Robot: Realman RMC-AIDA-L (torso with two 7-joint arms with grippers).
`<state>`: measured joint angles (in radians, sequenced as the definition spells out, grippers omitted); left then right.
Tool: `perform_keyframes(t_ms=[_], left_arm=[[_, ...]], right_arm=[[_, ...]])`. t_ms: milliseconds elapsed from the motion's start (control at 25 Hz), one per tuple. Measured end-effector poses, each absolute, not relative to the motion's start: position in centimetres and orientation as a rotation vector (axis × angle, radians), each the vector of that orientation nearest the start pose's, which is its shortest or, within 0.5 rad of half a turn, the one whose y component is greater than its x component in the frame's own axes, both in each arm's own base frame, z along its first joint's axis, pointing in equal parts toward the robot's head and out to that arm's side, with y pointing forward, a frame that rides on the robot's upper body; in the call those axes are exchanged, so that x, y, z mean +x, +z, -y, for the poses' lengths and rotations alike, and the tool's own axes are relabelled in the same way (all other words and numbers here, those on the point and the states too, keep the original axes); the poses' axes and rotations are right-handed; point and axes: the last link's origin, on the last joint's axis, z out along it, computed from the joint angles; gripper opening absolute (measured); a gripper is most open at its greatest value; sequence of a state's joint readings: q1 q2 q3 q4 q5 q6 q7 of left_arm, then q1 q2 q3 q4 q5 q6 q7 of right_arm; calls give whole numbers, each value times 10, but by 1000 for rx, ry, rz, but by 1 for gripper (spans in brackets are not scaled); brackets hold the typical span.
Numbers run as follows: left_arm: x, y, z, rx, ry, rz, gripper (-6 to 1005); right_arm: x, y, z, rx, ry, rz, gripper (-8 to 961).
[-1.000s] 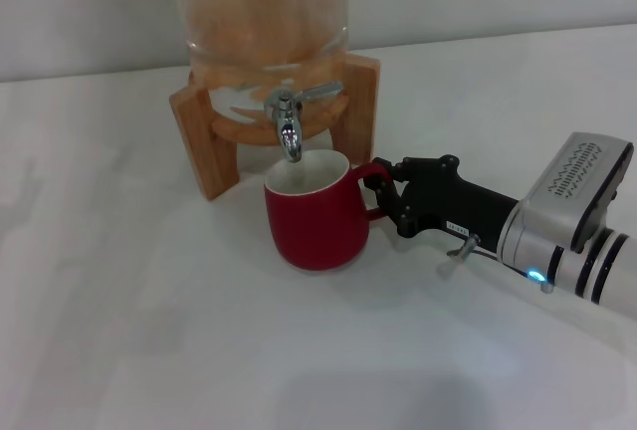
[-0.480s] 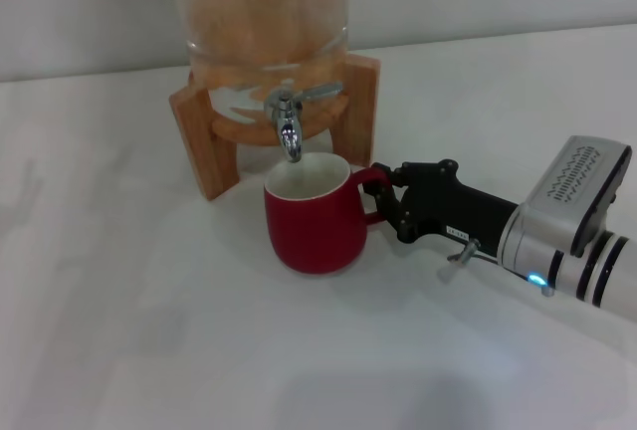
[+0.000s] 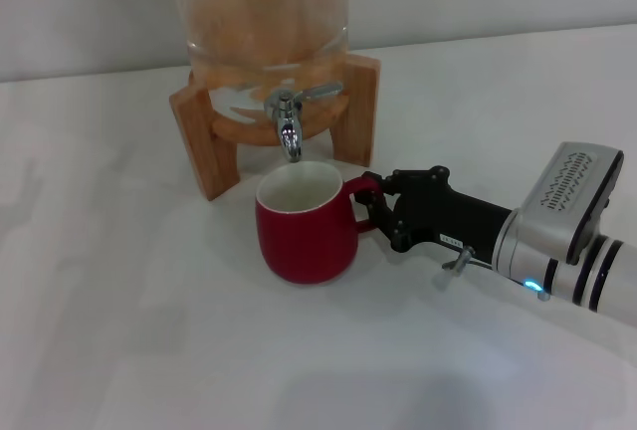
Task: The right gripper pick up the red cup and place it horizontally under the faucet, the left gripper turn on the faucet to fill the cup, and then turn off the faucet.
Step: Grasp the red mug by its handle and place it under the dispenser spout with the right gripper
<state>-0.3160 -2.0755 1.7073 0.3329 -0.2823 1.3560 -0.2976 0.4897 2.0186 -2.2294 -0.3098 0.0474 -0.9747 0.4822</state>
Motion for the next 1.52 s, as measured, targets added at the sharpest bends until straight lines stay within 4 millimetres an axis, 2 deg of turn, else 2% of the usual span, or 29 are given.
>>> perform_keyframes(t_ms=[600, 1520], left_arm=[[-305, 37, -321, -1421, -1010, 396, 879], [-305, 37, -321, -1421, -1011, 395, 879]], right_arm=[[271, -83, -331, -2309, 692, -427, 225], [265, -86, -340, -2300, 672, -439, 226]])
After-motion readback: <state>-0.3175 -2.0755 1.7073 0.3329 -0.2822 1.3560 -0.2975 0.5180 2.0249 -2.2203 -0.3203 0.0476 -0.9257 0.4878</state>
